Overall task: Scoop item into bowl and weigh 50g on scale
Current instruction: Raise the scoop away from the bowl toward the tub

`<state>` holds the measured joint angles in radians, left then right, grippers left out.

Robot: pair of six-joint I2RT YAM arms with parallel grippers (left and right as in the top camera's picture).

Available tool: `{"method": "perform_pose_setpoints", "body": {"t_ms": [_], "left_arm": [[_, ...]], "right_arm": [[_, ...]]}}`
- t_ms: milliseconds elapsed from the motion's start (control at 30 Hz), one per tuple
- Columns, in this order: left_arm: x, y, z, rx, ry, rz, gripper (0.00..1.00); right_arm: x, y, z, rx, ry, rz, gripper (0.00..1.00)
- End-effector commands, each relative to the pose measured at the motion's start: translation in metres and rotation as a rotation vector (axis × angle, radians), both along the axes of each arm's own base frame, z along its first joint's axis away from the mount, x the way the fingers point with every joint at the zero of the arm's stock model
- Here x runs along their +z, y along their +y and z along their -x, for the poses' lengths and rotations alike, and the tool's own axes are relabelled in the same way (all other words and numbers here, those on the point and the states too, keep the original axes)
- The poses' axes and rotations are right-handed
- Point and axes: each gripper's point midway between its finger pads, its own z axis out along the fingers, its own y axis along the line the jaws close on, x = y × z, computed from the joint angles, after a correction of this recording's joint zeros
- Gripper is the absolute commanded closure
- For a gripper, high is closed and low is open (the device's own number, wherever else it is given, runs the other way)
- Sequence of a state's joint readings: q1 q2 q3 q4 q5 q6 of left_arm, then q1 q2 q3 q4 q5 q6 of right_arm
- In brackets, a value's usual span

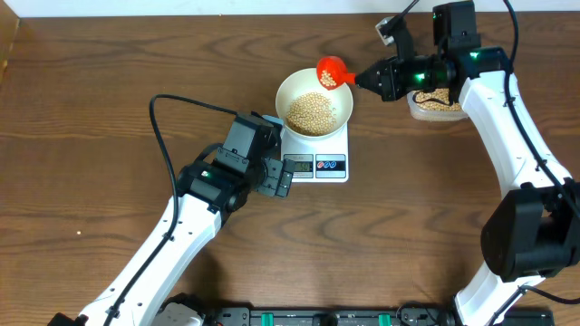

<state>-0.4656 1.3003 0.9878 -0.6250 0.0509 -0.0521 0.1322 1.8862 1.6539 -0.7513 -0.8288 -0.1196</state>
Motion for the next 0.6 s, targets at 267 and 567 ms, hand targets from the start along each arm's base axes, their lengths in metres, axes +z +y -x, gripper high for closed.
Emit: {"method": "perform_pose_setpoints", "body": {"t_ms": [267,567], "left_arm": [[-0.0081,0.0031,0.004,0.004,0.022,-0.008,0.08],[-0.0082,0.0031,0.0041,0.004,0.023,-0.008,0.08]], "right_arm": [[0.0212,0.0042,0.0031,0.017,-0.03,-0.04,0.99],[0.0293,-0.0008,0.0034,0.026,-0.029,-0.089,0.99]]}}
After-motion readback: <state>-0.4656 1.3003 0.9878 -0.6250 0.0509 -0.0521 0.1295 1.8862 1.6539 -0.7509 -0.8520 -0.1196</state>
